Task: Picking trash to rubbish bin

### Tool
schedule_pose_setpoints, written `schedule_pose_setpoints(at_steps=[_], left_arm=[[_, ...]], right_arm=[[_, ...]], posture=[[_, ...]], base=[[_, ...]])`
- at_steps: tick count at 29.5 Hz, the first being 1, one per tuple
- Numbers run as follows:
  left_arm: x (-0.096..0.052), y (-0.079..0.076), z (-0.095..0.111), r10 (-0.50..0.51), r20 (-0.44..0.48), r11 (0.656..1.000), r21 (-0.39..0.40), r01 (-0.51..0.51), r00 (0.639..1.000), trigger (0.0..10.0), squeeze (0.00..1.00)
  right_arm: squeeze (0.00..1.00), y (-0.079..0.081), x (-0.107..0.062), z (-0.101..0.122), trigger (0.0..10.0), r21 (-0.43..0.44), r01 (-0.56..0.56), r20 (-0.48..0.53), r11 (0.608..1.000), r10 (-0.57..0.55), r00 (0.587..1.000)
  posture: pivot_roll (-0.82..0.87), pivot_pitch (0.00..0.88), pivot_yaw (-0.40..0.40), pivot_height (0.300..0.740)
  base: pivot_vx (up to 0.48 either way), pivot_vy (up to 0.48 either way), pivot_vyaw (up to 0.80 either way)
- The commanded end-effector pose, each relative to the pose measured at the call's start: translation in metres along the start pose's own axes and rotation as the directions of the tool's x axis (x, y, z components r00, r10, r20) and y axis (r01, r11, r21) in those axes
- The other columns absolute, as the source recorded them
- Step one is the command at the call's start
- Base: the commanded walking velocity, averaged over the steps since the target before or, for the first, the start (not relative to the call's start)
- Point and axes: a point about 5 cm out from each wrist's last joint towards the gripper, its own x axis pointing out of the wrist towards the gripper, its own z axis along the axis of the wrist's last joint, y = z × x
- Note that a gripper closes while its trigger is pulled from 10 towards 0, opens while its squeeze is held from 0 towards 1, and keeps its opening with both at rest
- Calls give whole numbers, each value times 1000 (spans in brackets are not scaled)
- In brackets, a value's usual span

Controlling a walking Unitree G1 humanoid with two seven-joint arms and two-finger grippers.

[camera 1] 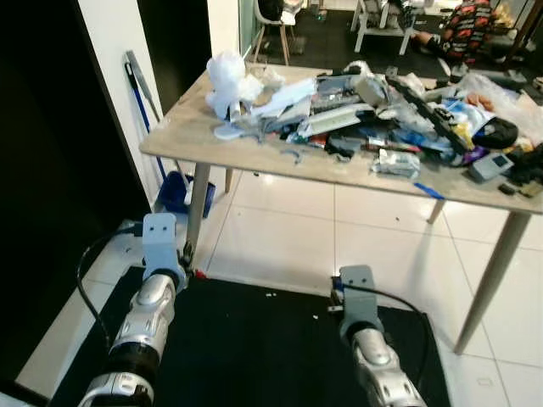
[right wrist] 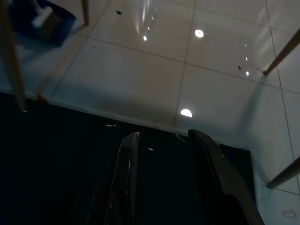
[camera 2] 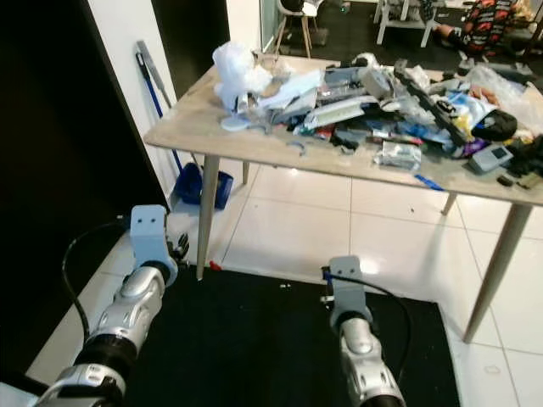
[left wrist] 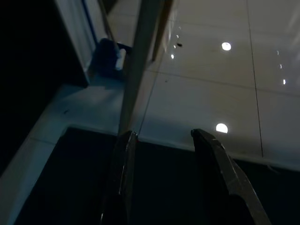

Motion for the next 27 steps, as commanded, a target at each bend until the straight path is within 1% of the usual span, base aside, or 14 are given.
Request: schedule_pose_setpoints(at_steps=[1,5,7,9,11,16,23,24,26,27], left_arm=[[-1,-2,-1,-7,-2,1000,-6,7,1000,10000,0],[-1,-2,-1,-9,-1,1000,-5,9,1000,10000,0],[-1,-2,0,-10,-2,1000,-5,10,1000,10000,0],[-1,-2,0,-10,-1,1000,-6,10,1000,10000,0],[-1,-2,-1,-11,-2,1000,-7,11,1000,10000,0],[-2,-3,-1,-14,-5,1000,-9,14,1000,10000,0],[-3,-3,-2,-15,-8,1000,-10,15,1000,10000,0],[-3,-3,-2,-15,-8,1000,-10,15,1000,10000,0],[-4,-1,1,-18,10,1000,-15,18,1000,10000,0],[-4,-1,1,-18,10,1000,-15,18,1000,10000,0]], right_arm=[[0,1,-2,-4,10000,3,-3,-20,1000,4,1000],[0,1,-2,-4,10000,8,-3,-20,1000,3,1000],[0,1,-3,-5,10000,36,2,-27,999,-1,1000],[0,1,-3,-5,10000,41,3,-28,999,-2,1000],[0,1,-3,-6,10000,64,5,-34,998,-3,999],[0,1,-4,-6,10000,77,6,-44,997,-2,999],[0,2,-4,-4,10000,72,0,-37,997,3,999],[0,3,-4,-3,10000,65,-6,-29,998,8,1000],[0,11,-5,13,10000,13,-87,46,996,86,995],[0,11,-5,13,10000,13,-87,46,996,86,995]], posture=[[-48,73,46,740],[-49,73,47,740],[-50,74,47,740],[-51,75,47,740],[-52,76,48,740],[-55,80,47,740],[-56,84,47,740],[-56,84,47,740],[-56,88,47,740],[-56,88,47,740]], base=[[398,0,0],[398,0,0],[398,0,0],[398,0,0],[394,0,-672],[394,0,-800],[387,0,-749],[382,0,-444],[373,0,0],[375,0,0]])
